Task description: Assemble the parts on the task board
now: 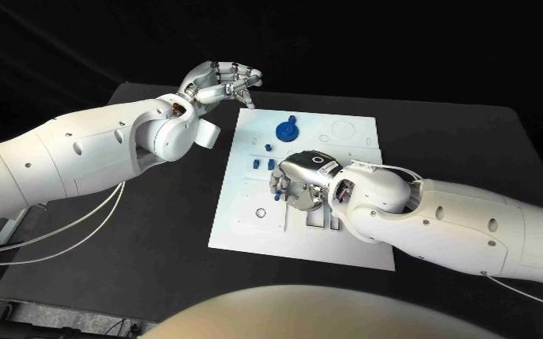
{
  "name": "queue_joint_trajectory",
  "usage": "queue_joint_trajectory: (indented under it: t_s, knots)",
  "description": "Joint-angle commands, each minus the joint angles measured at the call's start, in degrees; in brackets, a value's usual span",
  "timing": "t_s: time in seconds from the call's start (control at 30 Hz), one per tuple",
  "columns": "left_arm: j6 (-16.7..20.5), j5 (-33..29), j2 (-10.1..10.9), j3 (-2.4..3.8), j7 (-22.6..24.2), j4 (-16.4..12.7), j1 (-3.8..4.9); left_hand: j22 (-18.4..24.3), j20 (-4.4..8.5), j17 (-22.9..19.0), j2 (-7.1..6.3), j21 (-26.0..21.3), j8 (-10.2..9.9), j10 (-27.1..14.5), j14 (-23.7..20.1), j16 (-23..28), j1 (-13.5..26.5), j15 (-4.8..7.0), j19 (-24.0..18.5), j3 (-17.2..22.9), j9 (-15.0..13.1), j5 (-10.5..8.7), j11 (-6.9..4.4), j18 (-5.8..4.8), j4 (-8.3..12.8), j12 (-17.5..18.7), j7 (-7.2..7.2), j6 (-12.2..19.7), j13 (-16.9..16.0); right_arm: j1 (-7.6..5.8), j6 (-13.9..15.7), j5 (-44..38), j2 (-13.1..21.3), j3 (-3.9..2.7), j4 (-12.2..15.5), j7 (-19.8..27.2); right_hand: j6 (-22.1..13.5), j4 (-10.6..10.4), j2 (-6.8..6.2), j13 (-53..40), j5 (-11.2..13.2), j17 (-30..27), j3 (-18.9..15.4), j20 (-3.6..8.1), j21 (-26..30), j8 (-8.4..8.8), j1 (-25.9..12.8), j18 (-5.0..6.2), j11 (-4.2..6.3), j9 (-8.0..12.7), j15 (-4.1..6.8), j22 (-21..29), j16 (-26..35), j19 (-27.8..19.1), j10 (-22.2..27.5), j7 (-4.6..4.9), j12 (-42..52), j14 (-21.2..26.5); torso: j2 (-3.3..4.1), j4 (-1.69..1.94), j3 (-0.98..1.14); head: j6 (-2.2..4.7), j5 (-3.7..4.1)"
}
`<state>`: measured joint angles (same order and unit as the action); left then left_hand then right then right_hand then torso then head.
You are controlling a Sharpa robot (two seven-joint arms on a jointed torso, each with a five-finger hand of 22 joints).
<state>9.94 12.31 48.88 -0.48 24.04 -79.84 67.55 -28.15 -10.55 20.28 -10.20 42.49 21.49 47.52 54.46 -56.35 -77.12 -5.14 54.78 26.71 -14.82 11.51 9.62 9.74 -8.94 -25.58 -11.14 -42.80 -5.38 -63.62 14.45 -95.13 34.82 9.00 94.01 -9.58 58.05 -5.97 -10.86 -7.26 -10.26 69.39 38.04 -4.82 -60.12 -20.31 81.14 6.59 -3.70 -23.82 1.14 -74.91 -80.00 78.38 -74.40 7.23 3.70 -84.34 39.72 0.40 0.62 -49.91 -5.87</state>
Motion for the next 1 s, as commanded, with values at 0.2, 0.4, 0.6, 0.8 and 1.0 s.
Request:
queue_joint_trajectory:
  t_s: [0.2, 0.4, 0.6, 0.8, 1.0]
  knots:
    - [-0.89, 0.22, 0.01, 0.04, 0.28, -0.19, 0.02, 0.21, 0.05, 0.13, 0.15, -0.5, 0.03, -0.64, -0.09, 0.06, -0.06, -0.3, 0.38, -0.23, 0.08, 0.3, 0.24, 0.74, -0.26, 0.02, -2.58, 0.51, 0.08, 0.27, -2.22, -1.05, -0.2, 0.19, -0.18, -0.98, -0.05, 0.6, 0.56, -0.11, -0.29, -0.38, -0.03, 0.16, 0.93, -0.15, -0.63, -0.53, 0.26, -2.18, -0.04, -0.44, 0.48, -0.23, 0.41, 0.22, 0.22, -1.55, -0.01, 0.03, 0.0, -0.09, 0.0]
    - [-0.91, 0.22, 0.05, 0.04, 0.25, -0.22, 0.02, 0.22, 0.04, 0.13, 0.17, -0.51, 0.03, -0.64, -0.09, 0.06, -0.06, -0.31, 0.38, -0.23, 0.08, 0.3, 0.24, 0.74, -0.26, 0.02, -2.58, 0.51, 0.08, 0.32, -2.17, -0.62, -0.41, 0.26, -0.57, -1.08, -1.83, 1.33, 0.3, 0.16, -0.19, -0.47, -0.4, -0.37, 1.82, 0.92, -2.83, -0.47, -0.65, -2.23, -0.78, -0.16, 0.46, -0.49, 3.43, 1.03, -0.2, -1.51, -0.02, 0.04, 0.0, -0.09, 0.07]
    - [-1.28, 0.08, 0.06, 0.04, 0.19, -0.32, 0.02, 0.25, 0.03, 0.15, 0.3, -0.55, 0.07, -0.7, -0.11, 0.05, -0.06, -0.32, 0.4, -0.22, 0.08, 0.3, 0.26, 0.74, -0.34, -0.03, -2.6, 0.55, 0.08, 0.34, -1.45, -0.5, -0.42, 0.31, -0.63, -1.21, -3.73, 0.92, -1.09, 0.23, -0.02, -0.26, -2.27, -1.03, 2.93, 2.73, -5.73, -0.31, -1.35, -1.62, -1.4, 0.32, 0.23, -0.67, 5.19, 1.75, 0.12, -1.5, -0.04, 0.01, -0.01, -0.09, 0.09]
    - [-1.63, 0.02, 0.09, 0.04, 0.18, -0.45, 0.02, 0.26, 0.03, 0.16, 0.33, -0.57, 0.07, -0.75, -0.12, 0.05, -0.07, -0.33, 0.41, -0.22, 0.09, 0.29, 0.27, 0.75, -0.35, -0.03, -2.61, 0.58, 0.08, 0.35, -0.49, -0.38, -0.36, 0.33, -0.54, -1.21, -5.77, 0.56, -2.18, 1.0, -0.05, -0.13, -3.46, -1.56, 3.63, 4.82, -7.06, -0.25, -2.05, -0.81, -1.99, 0.66, 0.02, -0.64, 8.96, 2.04, -0.03, -1.46, -0.03, 0.03, -0.02, -0.09, 0.1]
    - [-1.78, -0.02, 0.12, 0.04, 0.17, -0.47, 0.02, 0.27, 0.03, 0.16, 0.36, -0.58, 0.07, -0.79, -0.12, 0.05, -0.08, -0.34, 0.42, -0.22, 0.09, 0.29, 0.28, 0.75, -0.37, -0.03, -2.62, 0.61, 0.08, 0.36, -0.63, 0.15, -0.22, 0.34, -0.12, -1.17, -5.82, 0.54, -2.47, 1.16, -0.01, -0.18, -3.93, -1.68, 3.52, 5.1, -7.27, -0.28, -2.15, -0.71, -2.1, 0.6, 0.0, -0.52, 9.61, 2.1, 0.16, -1.43, -0.03, 0.03, -0.01, -0.09, 0.09]
